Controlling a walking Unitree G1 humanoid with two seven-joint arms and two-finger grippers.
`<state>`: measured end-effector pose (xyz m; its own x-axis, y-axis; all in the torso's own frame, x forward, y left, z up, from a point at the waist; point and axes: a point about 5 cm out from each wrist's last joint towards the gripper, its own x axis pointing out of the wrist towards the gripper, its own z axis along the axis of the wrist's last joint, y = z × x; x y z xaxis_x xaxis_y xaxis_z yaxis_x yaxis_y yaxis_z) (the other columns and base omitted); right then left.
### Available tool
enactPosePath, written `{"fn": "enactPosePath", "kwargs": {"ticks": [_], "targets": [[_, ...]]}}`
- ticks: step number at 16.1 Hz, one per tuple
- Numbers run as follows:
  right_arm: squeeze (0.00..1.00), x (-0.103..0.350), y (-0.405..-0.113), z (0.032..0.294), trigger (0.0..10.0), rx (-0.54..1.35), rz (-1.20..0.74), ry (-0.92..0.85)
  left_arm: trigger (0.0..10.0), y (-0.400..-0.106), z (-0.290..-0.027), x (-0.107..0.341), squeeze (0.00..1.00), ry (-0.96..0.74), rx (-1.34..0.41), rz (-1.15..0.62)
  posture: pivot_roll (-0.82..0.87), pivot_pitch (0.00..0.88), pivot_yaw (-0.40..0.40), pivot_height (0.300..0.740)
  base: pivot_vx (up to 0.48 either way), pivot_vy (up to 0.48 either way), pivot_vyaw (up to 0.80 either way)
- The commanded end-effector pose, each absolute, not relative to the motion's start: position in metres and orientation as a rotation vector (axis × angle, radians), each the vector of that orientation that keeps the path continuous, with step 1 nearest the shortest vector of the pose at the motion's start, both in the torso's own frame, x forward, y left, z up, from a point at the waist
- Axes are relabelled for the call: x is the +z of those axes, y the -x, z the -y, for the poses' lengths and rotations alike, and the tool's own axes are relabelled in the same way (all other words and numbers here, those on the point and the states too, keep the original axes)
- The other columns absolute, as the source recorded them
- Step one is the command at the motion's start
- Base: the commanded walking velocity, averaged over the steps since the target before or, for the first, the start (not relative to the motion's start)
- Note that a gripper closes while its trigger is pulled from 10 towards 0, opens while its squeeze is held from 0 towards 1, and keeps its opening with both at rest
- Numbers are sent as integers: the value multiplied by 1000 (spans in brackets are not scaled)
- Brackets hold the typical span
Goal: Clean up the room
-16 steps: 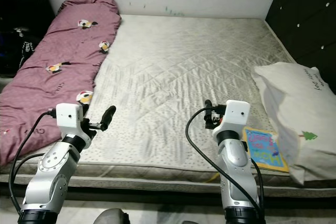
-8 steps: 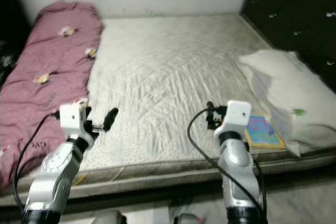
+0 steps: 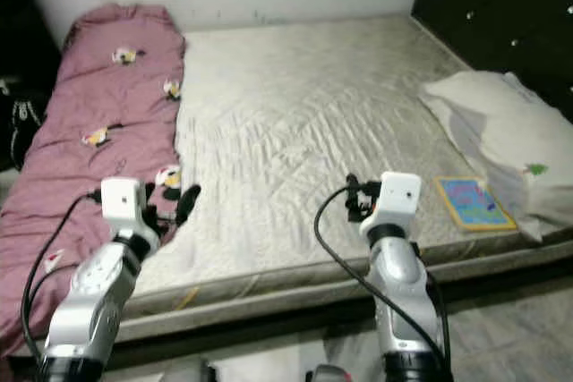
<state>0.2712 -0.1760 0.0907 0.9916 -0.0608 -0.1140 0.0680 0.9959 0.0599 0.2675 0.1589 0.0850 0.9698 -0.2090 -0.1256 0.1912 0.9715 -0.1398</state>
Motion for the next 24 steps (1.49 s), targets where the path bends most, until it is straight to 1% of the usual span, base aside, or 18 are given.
{"fn": "enactPosePath", "kwargs": {"ticks": [1, 4, 24], "targets": [[0, 96, -274, 167, 10000, -38, -92, -75, 10000, -266, -169, 85, 0, 107, -181, -144, -24, 0, -11, 740, 0, 465, 0], [0, 96, -275, 166, 10000, -15, -93, -66, 10000, -267, -168, 84, 0, 105, -181, -145, -23, 0, -12, 740, 0, 465, 0], [0, 92, -275, 165, 10000, -8, -126, -74, 10000, -267, -171, 85, 0, 106, -137, -141, -17, 0, -17, 740, 0, 471, 0]]}}
